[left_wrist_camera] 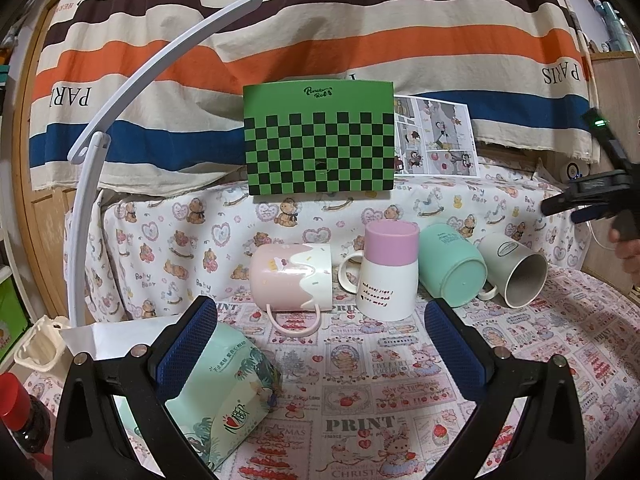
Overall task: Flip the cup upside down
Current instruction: 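Move the right gripper down onto the white mug and close on it, then lift the white mug with the right gripper and tilt it upright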
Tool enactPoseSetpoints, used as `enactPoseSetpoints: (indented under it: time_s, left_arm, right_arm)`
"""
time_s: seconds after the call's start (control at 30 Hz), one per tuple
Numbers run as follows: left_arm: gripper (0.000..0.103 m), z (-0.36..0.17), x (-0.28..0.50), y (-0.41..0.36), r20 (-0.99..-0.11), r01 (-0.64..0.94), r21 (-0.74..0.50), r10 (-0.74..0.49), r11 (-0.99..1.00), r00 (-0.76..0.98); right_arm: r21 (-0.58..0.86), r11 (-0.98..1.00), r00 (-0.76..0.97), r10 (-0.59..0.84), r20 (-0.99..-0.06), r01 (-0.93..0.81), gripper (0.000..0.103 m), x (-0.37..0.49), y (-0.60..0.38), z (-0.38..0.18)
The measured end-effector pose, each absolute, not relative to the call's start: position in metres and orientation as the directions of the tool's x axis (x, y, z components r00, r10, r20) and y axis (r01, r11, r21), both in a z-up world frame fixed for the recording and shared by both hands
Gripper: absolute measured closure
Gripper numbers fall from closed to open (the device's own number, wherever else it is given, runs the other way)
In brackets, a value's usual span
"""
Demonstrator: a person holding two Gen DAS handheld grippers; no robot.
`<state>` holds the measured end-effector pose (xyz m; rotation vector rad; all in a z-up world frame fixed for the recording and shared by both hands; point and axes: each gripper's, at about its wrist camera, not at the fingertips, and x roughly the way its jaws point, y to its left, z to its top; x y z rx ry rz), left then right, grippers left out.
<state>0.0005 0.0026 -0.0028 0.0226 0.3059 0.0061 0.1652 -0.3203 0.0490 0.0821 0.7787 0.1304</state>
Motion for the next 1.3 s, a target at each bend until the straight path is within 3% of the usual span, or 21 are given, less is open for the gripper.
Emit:
enactPoseSetpoints:
  time_s: [0.33, 0.57, 0.7, 0.77, 0.97, 1.3]
  left_arm:
    - [0.0, -0.002, 0.0, 0.001, -0.295, -0.004, 0.026, 0.012, 1.0, 0.956]
    - [0.0, -0.002, 0.001, 0.001, -0.3, -0.003, 0.027, 0.011, 1.0, 0.954]
    - [0.0, -0.002, 0.001, 0.0, -0.304, -0.002, 0.034, 0.012, 0.999, 0.952]
    - [0.0, -0.002, 0.0, 0.001, -0.304, -0.002, 0.037, 0.013, 0.999, 0.953]
    - [0.0, -0.001, 0.001, 0.0, -0.308, -0.006, 0.034, 0.016, 0.999, 0.951]
    - [0.0, 0.0, 0.002, -0.001, -0.307, -0.013, 0.039, 0.025, 0.999, 0.951]
  right_arm:
    - [0.304, 0.952, 0.526, 0.245, -0.814, 0.028, 0.0, 0.235, -0.325, -0.003]
    - [0.275, 0.96, 0.473, 0.216, -0.854, 0.057, 0.002, 0.252, -0.319, -0.029]
    - [0.316, 0.947, 0.463, 0.254, -0.849, 0.061, 0.011, 0.257, -0.32, -0.038]
    - [0.342, 0.939, 0.447, 0.288, -0.847, 0.042, 0.023, 0.26, -0.316, -0.044]
    - [0.324, 0.943, 0.464, 0.255, -0.848, 0.073, 0.023, 0.247, -0.313, -0.047]
    - [0.446, 0.895, 0.49, 0.398, -0.776, -0.02, 0.023, 0.179, -0.287, -0.029]
